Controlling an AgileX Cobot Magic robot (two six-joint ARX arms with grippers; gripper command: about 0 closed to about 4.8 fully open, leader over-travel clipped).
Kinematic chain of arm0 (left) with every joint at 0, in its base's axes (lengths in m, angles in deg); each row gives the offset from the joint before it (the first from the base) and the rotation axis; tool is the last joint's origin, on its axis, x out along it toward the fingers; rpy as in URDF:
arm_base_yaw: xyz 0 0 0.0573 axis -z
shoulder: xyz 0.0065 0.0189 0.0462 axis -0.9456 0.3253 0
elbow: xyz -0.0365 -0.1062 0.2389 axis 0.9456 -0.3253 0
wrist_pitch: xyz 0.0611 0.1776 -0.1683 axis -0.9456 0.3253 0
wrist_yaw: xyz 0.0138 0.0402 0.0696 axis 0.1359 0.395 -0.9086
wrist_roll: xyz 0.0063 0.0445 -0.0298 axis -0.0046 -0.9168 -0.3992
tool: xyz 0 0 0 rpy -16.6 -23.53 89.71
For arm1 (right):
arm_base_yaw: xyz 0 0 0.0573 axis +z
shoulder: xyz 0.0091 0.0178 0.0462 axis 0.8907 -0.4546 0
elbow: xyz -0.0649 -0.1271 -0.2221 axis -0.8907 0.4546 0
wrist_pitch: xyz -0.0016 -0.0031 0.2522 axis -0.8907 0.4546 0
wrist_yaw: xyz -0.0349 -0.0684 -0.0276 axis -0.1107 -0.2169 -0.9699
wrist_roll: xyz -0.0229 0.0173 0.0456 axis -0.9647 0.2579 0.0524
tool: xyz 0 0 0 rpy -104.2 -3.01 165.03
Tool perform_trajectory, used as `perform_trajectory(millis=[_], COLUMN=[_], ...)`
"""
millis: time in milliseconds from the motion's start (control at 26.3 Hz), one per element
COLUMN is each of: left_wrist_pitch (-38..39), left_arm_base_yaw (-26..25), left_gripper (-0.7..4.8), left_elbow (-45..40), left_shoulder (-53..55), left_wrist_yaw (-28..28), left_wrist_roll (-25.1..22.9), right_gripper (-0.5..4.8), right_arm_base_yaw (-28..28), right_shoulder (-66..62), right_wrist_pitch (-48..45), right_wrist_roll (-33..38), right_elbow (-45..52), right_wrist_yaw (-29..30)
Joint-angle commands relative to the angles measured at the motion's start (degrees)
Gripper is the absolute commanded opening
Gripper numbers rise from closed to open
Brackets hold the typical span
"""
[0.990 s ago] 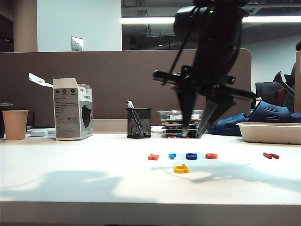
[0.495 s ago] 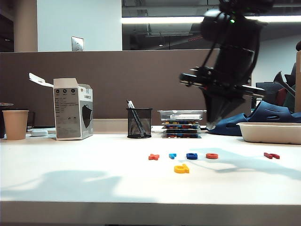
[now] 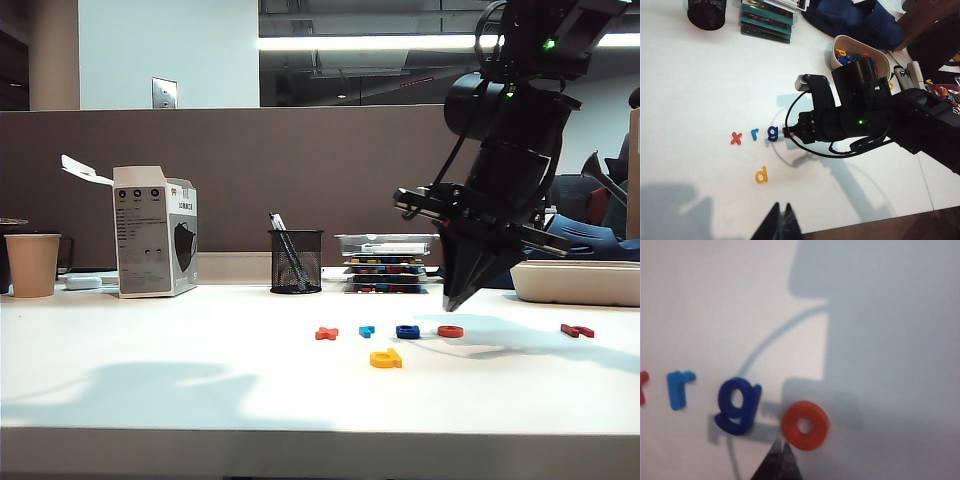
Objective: Select the appropriate letters from the row of letter magnets placed on the table to arrange into the word "dog".
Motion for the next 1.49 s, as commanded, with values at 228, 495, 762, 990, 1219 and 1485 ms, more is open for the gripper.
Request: perform_trajectory(millis=[228, 495, 762, 990, 1219, 1485], left_wrist_pitch=[-0.2, -0.3, -0.2, -0.2, -0.2, -0.2], left_arm_base_yaw=[-0.1, -0.1, -0.1, -0.1, -0.1, -0.1], left_gripper=[-0.05, -0.05, -0.05, -0.05, -0.05, -0.05], left_elbow=[0.1, 0.1, 0.1, 0.1, 0.1, 0.1], left_shoulder=[-0.2, -0.2, -0.2, -0.2, -0.2, -0.2], left_wrist_yaw=[-0.4, -0.3, -0.4, -0.4, -0.4, -0.4], left_wrist_roll=[0.3, 0.3, 0.3, 0.3, 0.3, 0.3], right_gripper=[-0.06, -0.06, -0.06, -0.06, -0.06, -0.06], right_arm_base_yaw=[-0.1, -0.1, -0.1, -0.1, -0.1, -0.1], right_shoulder=[-0.7, -2.0, -2.8, -4.2, -4.5, -4.5], right_wrist_pitch=[-1.7, -2.8, -2.5, -0.8, 2.7, 8.2], right_wrist_roll=[0.1, 0.3, 0.3, 0.3, 0.3, -0.1], right_elbow=[-0.1, -0.1, -0.1, -0.1, -0.1, -0.1], right_wrist_yaw=[-0.2, -0.6, -1.2, -1.0, -1.1, 0.4])
